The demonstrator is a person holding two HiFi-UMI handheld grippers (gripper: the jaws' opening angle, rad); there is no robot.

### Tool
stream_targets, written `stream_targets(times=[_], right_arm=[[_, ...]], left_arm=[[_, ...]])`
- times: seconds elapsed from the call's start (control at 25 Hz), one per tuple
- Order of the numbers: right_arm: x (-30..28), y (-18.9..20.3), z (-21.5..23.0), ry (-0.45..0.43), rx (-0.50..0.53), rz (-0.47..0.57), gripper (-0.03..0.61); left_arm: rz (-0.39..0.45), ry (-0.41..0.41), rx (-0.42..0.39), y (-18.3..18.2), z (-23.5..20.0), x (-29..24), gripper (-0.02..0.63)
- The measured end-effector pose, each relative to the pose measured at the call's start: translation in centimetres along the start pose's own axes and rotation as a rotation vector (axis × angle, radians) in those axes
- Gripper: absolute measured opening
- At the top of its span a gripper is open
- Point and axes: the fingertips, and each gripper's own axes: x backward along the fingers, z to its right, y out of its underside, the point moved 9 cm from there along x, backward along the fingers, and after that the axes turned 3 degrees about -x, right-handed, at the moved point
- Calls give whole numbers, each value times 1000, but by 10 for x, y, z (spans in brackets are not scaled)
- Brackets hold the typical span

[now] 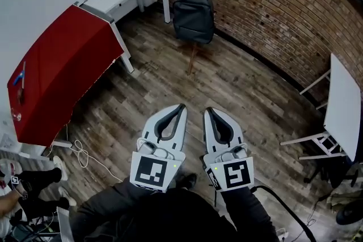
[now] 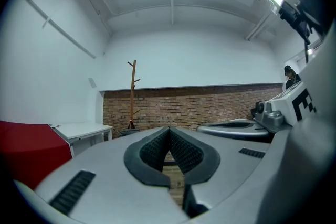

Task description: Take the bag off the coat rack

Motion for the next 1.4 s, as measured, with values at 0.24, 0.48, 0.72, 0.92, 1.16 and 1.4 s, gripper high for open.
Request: stream_targets(times=[0.24,0.48,0.72,0.92,1.16,1.4], right_arm=[[-70,-1,19,3,15,9,8],[-143,-7,32,9,22,6,8],[-202,-3,41,20,33,0,8],[-236,-7,42,36,44,12,8],[-258,-11,60,64,67,17,8],[-279,-7,88,76,61,11,8]], left_arm=[[11,10,5,1,-53,-54,9],[6,25,21,-2,-109,-103,9],[20,35,35,5,-154,-140,9],[25,61,36,4,-181,-161,9],[32,76,42,5,-194,-189,9],[19,72,49,10,-204,-224,9]])
